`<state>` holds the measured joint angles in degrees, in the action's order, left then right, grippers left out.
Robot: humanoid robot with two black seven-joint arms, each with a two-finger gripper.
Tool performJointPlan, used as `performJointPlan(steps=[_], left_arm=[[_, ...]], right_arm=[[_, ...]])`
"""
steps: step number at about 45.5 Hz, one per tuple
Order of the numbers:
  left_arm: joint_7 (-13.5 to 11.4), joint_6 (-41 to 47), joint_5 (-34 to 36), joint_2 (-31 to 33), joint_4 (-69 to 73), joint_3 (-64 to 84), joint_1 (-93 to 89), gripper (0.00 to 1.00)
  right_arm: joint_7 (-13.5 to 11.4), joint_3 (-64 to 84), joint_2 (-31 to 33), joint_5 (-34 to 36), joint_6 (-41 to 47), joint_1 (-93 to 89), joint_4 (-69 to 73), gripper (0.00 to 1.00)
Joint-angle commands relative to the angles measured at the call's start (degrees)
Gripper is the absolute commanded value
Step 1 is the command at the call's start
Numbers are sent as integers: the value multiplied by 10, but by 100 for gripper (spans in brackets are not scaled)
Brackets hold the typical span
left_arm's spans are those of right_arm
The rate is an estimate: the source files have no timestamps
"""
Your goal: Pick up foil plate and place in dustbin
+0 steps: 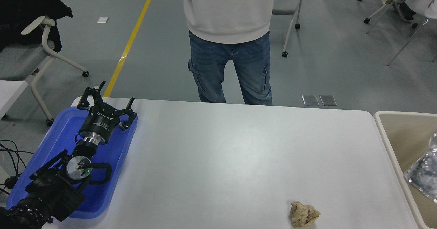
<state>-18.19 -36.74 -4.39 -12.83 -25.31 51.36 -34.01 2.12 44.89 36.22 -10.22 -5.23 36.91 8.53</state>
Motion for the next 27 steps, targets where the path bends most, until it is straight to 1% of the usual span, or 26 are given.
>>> performJointPlan(steps=[1, 7, 12, 16, 24, 27], left_arm=[[0, 0, 0, 0, 0, 1, 0, 100], [0, 0, 0, 0, 0, 1, 0, 100], [0, 0, 0, 0, 0, 1, 0, 100], [0, 0, 0, 0, 0, 1, 0, 100], [0, 0, 0, 0, 0, 1, 0, 100], [0, 0, 0, 0, 0, 1, 0, 100]], right_arm=[[0, -7, -1, 1, -22, 4, 19, 100], [0, -25, 17, 2, -21, 54, 100, 100], [0, -24, 70, 2, -20, 97, 202, 100], [0, -24, 95, 2, -20, 135, 277, 100], [0, -17, 113, 2, -17, 174, 343, 100], [0, -17, 127, 2, -1, 199, 370, 100]])
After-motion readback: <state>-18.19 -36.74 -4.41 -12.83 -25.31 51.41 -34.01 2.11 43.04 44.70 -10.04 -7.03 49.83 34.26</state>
